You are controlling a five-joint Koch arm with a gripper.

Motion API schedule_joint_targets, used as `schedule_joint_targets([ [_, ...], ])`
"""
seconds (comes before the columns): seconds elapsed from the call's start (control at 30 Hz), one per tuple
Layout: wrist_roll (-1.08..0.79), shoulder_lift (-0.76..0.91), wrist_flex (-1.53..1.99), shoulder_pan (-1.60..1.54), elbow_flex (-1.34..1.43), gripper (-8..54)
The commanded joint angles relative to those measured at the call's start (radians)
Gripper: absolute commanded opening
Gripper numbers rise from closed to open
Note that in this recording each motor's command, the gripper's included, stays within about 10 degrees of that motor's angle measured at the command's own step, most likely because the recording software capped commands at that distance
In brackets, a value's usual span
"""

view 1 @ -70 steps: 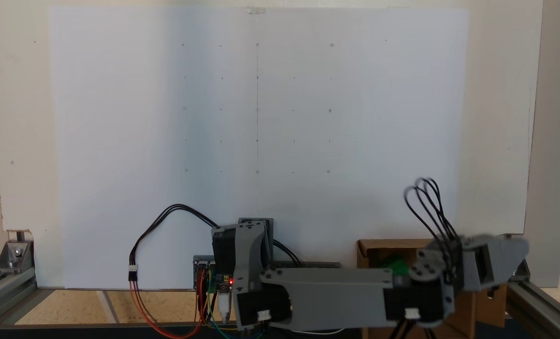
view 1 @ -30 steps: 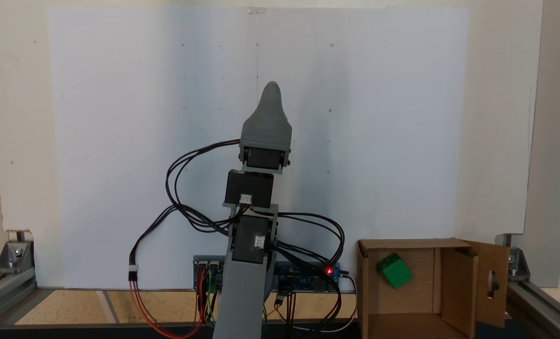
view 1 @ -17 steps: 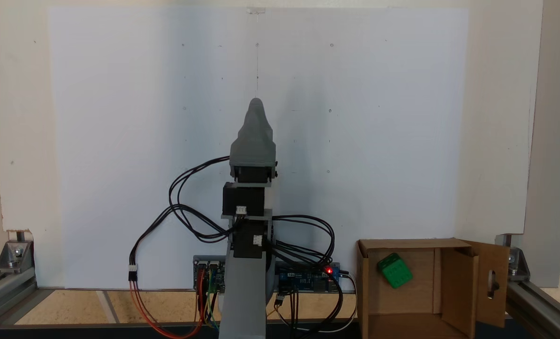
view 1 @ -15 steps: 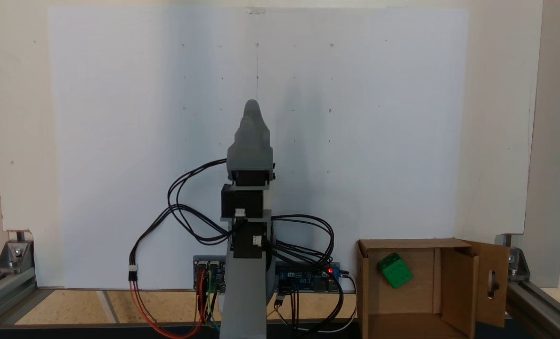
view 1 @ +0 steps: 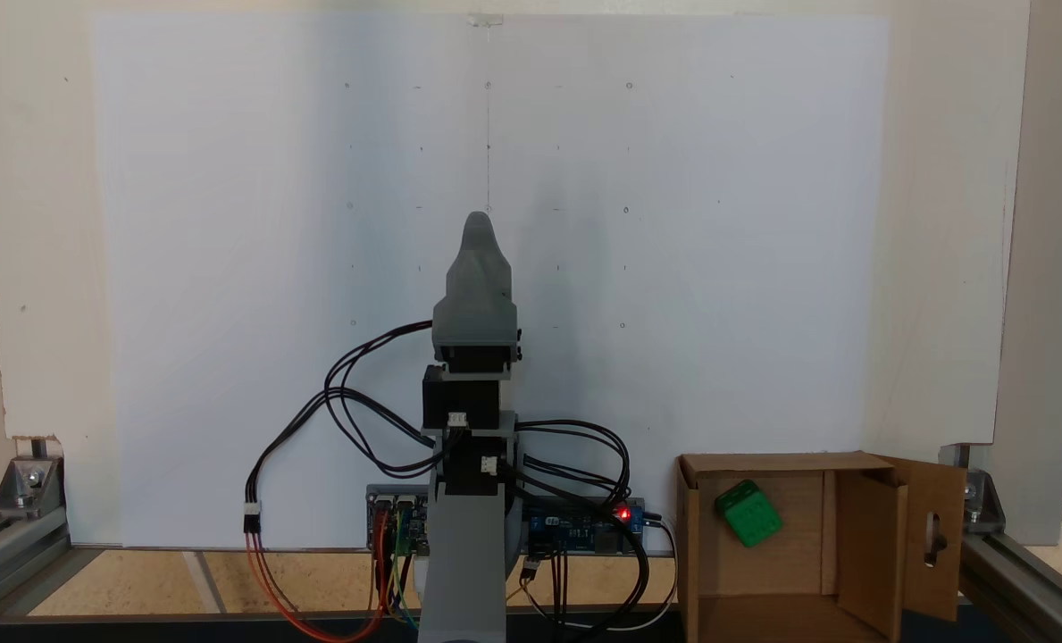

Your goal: Grasp a green dice and put it in the bin.

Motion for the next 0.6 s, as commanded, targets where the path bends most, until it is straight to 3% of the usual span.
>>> schedule_joint_targets([
  [0.0,0.026,0.11,-0.067,0.009,0.049,43.9],
  [0.57,0.032,0.104,-0.051,0.005,0.049,44.5],
])
